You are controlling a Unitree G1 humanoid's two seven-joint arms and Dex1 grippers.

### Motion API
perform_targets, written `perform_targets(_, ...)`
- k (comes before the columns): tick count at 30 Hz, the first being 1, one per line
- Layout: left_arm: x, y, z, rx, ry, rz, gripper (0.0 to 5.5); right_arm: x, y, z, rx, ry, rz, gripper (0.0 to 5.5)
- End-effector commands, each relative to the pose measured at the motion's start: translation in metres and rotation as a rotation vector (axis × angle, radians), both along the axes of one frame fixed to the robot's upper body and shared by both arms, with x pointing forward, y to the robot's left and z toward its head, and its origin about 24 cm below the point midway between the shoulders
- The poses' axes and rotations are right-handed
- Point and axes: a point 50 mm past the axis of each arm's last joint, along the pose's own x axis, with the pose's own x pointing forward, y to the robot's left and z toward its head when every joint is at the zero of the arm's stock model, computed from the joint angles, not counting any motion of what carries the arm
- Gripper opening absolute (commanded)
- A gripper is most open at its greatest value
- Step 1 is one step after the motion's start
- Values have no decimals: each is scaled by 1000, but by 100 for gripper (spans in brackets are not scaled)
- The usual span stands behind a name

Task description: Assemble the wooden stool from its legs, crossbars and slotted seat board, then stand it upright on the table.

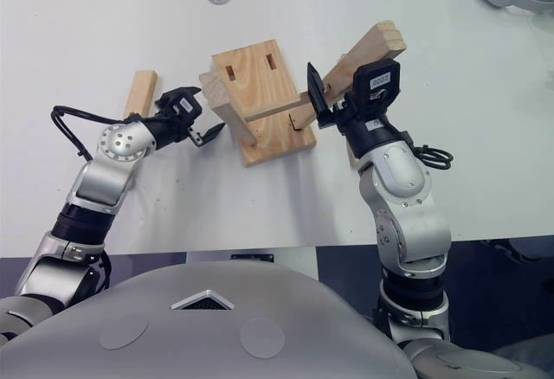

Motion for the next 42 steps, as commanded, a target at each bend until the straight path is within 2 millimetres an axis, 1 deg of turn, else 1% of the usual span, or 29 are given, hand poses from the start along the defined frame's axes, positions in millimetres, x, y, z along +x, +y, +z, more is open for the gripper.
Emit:
perform_targets(1, -10, 2, 25, 43, -54, -4, 457, -5, 0, -8, 19, 65, 16, 384)
perform_targets(3, -17, 5, 47, 29, -88, 47, 457, -4, 0, -3, -8, 34, 34, 384)
perform_targets(4, -19, 5, 58, 8, -97, 87, 457, -5, 1, -4, -65, 35, 47, 384)
perform_targets(6, -21, -1, 78, -90, -95, 169, 457, -9, 1, -12, -229, 54, 82, 384)
perform_targets(9, -20, -13, 95, -169, -84, 245, 457, -11, 3, -18, -352, 60, 125, 384)
perform_targets(13, -16, -26, 105, -209, -80, 321, 457, -8, 4, -14, -497, 31, 171, 384)
perform_targets(17, -8, -38, 114, -210, -112, 350, 457, -8, 13, -11, -599, 8, 230, 384)
perform_targets(22, 1, -41, 113, -192, -132, 368, 457, -9, 25, -7, -670, -51, 324, 384)
perform_targets(27, 4, -47, 107, -205, -119, 343, 457, -9, 32, -5, -700, -77, 367, 384)
perform_targets(30, 9, -46, 107, -209, -131, 338, 457, -11, 27, -11, -642, -25, 339, 384)
perform_targets(33, 11, -31, 104, -199, -143, 368, 457, -12, 22, -12, -348, 36, 241, 384)
perform_targets(37, 14, -5, 103, -170, -190, 411, 457, -15, 12, -6, -50, -14, 190, 384)
perform_targets(40, 17, 14, 108, -215, -259, 463, 457, -16, 8, -1, 24, -65, 146, 384)
perform_targets(42, 19, 31, 113, -229, -338, 523, 457, -13, -1, 4, 44, -108, 70, 384)
